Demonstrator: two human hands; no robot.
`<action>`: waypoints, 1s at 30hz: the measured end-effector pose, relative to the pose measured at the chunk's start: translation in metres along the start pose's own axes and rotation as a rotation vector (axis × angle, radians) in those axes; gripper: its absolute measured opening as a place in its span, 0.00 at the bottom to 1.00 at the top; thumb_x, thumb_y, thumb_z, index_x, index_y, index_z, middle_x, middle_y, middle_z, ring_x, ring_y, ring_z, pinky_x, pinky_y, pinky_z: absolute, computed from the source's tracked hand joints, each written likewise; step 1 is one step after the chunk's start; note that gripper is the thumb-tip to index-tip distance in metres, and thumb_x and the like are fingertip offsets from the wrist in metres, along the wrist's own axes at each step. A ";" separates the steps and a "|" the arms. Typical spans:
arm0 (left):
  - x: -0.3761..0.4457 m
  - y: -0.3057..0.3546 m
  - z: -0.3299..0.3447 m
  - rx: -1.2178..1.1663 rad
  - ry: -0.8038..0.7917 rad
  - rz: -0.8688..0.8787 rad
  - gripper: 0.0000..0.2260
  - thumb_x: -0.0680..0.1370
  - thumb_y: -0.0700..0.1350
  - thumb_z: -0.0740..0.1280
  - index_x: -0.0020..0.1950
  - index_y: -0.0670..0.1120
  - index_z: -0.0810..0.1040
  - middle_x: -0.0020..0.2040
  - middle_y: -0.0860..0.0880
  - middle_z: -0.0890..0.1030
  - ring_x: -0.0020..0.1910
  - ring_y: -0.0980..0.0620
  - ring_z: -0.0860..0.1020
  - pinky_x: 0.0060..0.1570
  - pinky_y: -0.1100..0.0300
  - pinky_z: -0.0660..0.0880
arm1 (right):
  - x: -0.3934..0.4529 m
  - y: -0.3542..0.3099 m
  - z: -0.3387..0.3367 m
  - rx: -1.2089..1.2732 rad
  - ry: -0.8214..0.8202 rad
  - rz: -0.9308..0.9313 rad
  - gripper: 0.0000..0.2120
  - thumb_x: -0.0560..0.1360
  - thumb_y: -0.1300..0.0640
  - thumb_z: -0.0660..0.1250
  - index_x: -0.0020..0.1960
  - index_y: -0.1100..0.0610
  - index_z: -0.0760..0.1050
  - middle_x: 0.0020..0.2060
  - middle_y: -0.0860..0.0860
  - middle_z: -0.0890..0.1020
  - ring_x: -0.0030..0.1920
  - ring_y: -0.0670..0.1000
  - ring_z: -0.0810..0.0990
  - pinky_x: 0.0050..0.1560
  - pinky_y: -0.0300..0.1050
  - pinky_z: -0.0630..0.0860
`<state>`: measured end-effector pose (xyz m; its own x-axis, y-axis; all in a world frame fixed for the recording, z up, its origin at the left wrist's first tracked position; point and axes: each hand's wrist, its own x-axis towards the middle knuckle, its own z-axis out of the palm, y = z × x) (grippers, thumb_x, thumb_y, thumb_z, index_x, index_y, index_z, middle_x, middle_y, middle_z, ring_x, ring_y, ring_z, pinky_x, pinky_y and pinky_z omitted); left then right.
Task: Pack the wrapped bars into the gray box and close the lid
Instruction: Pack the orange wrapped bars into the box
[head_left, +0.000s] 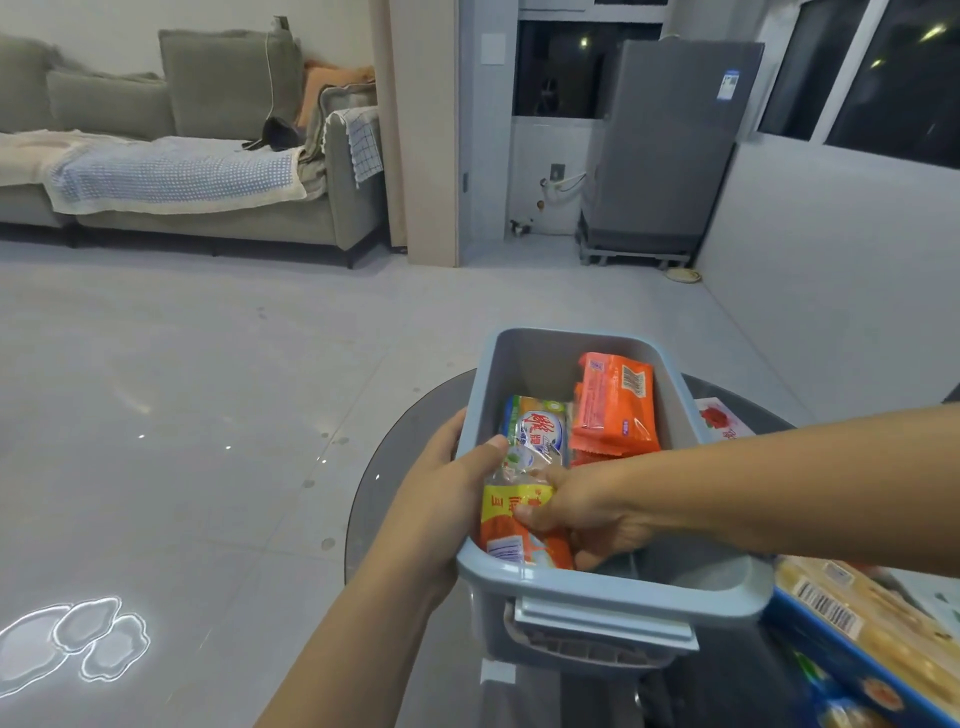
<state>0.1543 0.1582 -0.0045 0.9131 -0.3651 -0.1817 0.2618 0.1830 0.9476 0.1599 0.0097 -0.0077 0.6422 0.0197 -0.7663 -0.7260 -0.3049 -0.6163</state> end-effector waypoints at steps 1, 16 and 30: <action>-0.001 0.000 0.000 -0.008 -0.002 -0.003 0.16 0.78 0.42 0.64 0.66 0.52 0.74 0.55 0.43 0.84 0.49 0.41 0.84 0.48 0.46 0.81 | 0.002 0.000 0.002 -0.007 0.021 -0.001 0.21 0.77 0.59 0.63 0.67 0.52 0.62 0.51 0.55 0.79 0.47 0.55 0.79 0.58 0.59 0.75; -0.006 0.001 0.001 0.166 0.125 0.018 0.09 0.78 0.45 0.63 0.56 0.49 0.80 0.50 0.45 0.85 0.48 0.45 0.84 0.50 0.46 0.81 | -0.007 -0.006 0.007 -0.058 0.015 0.071 0.21 0.79 0.49 0.59 0.68 0.57 0.65 0.64 0.59 0.75 0.63 0.59 0.76 0.63 0.57 0.72; -0.039 0.011 0.039 0.774 0.401 0.355 0.19 0.79 0.48 0.63 0.70 0.47 0.72 0.68 0.50 0.75 0.68 0.50 0.72 0.62 0.61 0.67 | -0.103 0.025 -0.022 0.200 0.166 -0.564 0.17 0.78 0.50 0.61 0.61 0.58 0.74 0.50 0.57 0.83 0.44 0.52 0.85 0.40 0.43 0.82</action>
<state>0.1096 0.1391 0.0229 0.9768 -0.0368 0.2108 -0.2018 -0.4868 0.8499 0.0811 -0.0214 0.0598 0.9584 -0.0279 -0.2841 -0.2855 -0.1059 -0.9525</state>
